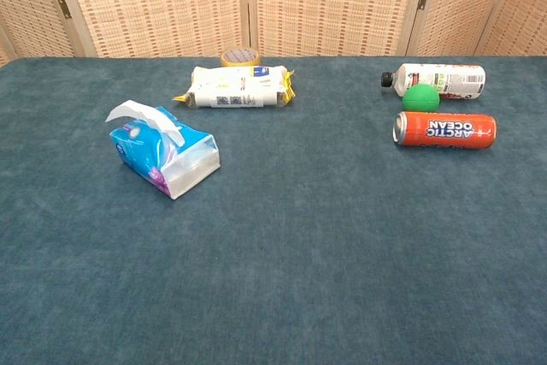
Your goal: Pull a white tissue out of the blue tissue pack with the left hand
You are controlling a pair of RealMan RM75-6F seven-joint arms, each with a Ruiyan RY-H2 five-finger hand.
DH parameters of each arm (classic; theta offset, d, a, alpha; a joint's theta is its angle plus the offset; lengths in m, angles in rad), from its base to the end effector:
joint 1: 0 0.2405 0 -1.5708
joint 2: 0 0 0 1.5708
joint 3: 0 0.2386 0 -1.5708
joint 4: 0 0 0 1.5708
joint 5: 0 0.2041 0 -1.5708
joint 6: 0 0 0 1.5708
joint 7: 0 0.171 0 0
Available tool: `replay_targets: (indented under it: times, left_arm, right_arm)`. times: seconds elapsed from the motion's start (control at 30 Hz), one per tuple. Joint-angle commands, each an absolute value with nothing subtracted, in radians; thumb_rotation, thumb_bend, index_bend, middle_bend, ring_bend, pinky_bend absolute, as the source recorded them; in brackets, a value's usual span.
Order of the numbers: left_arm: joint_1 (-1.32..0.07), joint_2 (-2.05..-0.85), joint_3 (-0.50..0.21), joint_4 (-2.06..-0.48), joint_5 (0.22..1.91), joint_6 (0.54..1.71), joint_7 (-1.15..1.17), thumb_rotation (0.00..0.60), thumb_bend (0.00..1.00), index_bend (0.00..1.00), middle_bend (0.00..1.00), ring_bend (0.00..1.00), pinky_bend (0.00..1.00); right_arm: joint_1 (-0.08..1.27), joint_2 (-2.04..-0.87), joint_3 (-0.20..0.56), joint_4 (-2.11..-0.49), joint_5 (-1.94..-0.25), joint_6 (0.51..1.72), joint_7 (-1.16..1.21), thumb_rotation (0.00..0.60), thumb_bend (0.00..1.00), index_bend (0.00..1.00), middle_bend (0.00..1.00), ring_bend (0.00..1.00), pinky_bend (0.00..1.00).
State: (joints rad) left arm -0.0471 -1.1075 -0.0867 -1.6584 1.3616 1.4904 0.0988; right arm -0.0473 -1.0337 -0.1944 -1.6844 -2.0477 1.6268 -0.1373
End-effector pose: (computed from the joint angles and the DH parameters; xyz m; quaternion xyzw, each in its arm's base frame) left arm -0.3104 0.2000 0.1711 -0.5490 -0.4000 -0.3460 0.6472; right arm -0.2318 -0.1024 0.1308 0.7392 -0.3110 0.3971 0.4463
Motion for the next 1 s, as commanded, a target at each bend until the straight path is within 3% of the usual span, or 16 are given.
replay_targets:
  times: [0.03, 0.53, 0.7, 1.0]
  left_arm:
    - [-0.048, -1.108, -0.086, -1.658, 1.363, 1.49, 0.099, 0.6, 0.27, 0.0, 0.0, 0.0, 0.02]
    - [-0.065, -1.118, -0.085, -1.651, 1.4, 1.487, 0.089, 0.6, 0.28, 0.0, 0.0, 0.0, 0.02]
    - [-0.127, -1.143, -0.093, -1.643, 1.465, 1.446, 0.106, 0.6, 0.3, 0.01, 0.0, 0.0, 0.06]
    - [-0.32, -1.239, -0.137, -1.646, 1.54, 1.276, 0.176, 0.6, 0.36, 0.2, 0.0, 0.0, 0.15]
  right_arm:
    - [-0.048, -1.034, -0.194, -1.684, -2.047, 1.628, -0.138, 0.6, 0.11, 0.0, 0.0, 0.0, 0.01]
    - [-0.044, -1.035, -0.192, -1.692, -2.04, 1.616, -0.143, 0.6, 0.11, 0.0, 0.0, 0.0, 0.01]
    - [-0.041, -1.035, -0.188, -1.692, -2.03, 1.61, -0.138, 0.6, 0.11, 0.0, 0.0, 0.0, 0.01]
    - [-0.02, -1.036, -0.181, -1.705, -1.996, 1.561, -0.134, 0.6, 0.11, 0.0, 0.0, 0.0, 0.01]
